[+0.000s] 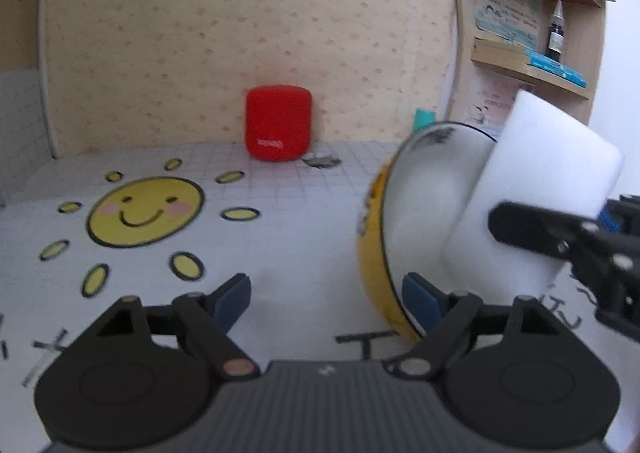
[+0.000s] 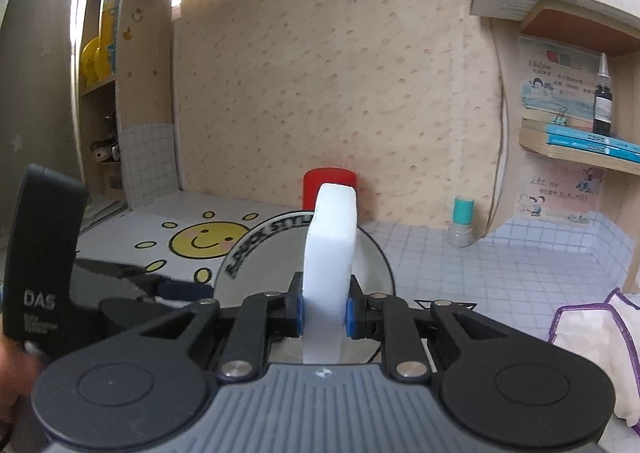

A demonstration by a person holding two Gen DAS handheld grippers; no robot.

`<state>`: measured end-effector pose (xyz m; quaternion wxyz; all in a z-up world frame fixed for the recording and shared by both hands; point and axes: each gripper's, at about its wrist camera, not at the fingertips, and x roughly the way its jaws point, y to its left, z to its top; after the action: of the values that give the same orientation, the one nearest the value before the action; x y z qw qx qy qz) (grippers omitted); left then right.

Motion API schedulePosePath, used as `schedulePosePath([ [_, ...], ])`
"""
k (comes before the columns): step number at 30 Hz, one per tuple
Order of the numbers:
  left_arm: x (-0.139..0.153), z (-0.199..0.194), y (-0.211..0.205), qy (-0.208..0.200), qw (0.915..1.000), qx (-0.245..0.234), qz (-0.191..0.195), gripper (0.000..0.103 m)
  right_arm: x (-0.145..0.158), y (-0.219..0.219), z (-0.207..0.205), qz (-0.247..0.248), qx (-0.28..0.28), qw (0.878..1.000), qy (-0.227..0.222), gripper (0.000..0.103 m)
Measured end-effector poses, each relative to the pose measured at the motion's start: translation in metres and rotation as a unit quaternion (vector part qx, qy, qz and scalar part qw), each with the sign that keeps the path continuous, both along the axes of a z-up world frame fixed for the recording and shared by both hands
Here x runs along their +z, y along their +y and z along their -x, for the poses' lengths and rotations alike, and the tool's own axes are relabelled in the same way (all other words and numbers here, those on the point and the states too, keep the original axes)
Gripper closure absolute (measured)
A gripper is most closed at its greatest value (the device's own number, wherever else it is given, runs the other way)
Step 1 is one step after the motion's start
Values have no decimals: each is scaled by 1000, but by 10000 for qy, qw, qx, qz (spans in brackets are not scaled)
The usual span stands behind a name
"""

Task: Clean bowl
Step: 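Bring the sponge back into the bowl with the right gripper while the left gripper holds it tilted, then hold the tilted bowl with the left gripper while the right gripper scrubs the sponge inside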

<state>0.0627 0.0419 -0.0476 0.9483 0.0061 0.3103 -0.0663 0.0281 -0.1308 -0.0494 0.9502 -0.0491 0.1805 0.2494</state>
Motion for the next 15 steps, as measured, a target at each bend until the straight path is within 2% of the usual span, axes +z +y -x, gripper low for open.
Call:
schedulePosePath([
  [7, -3, 1, 6, 208, 9997, 78, 69, 17, 1, 6, -1, 46, 6, 9999, -123, 86],
  [11, -4, 3, 2, 234, 9997, 78, -44, 17, 5, 14, -4, 119, -18, 9997, -232, 85],
  [15, -4, 5, 2, 234, 9997, 72, -65, 17, 0, 19, -5, 97, 85, 9999, -73, 85],
])
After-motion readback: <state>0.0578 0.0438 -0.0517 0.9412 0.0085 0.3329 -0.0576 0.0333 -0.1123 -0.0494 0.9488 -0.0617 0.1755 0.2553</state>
